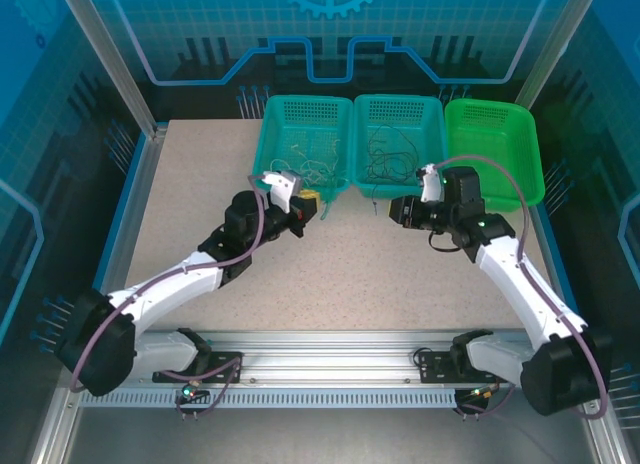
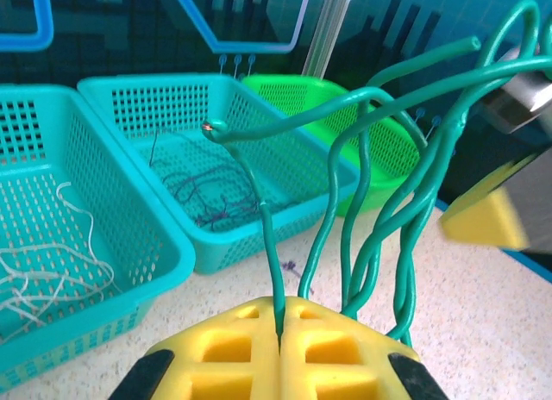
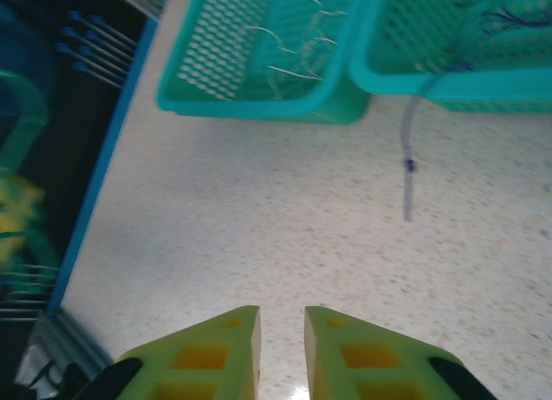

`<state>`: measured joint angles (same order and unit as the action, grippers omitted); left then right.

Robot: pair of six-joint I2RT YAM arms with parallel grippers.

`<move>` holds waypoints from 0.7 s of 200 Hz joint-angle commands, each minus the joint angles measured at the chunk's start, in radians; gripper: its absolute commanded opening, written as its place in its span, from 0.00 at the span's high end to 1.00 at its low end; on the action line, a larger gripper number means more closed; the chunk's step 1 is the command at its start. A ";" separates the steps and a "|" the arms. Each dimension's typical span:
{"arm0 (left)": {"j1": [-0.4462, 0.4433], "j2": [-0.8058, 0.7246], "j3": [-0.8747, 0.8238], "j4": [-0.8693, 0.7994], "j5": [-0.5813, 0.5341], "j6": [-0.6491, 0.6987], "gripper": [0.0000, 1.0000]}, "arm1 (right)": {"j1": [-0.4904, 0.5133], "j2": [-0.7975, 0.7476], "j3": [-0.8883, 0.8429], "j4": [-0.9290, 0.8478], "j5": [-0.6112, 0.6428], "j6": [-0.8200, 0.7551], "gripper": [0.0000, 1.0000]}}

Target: Untangle the cables

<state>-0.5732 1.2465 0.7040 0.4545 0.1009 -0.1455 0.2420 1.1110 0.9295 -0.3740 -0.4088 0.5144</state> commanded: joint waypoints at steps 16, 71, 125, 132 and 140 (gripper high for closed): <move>-0.012 0.040 -0.018 0.003 -0.004 0.035 1.00 | 0.051 -0.034 0.045 0.157 -0.186 0.118 0.59; -0.020 0.042 -0.014 0.009 0.003 0.029 1.00 | 0.139 0.067 0.064 0.345 -0.234 0.262 0.42; -0.022 0.041 -0.012 0.006 0.001 0.032 1.00 | 0.152 0.142 0.103 0.412 -0.241 0.324 0.64; -0.021 0.041 -0.013 0.006 0.000 0.032 1.00 | 0.152 0.146 0.103 0.414 -0.242 0.327 0.71; -0.021 0.041 -0.011 0.006 0.000 0.034 1.00 | 0.153 0.150 0.104 0.413 -0.239 0.329 0.79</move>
<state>-0.5903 1.2907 0.6926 0.4458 0.1009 -0.1284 0.3790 1.2499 0.9970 -0.0120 -0.6216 0.8173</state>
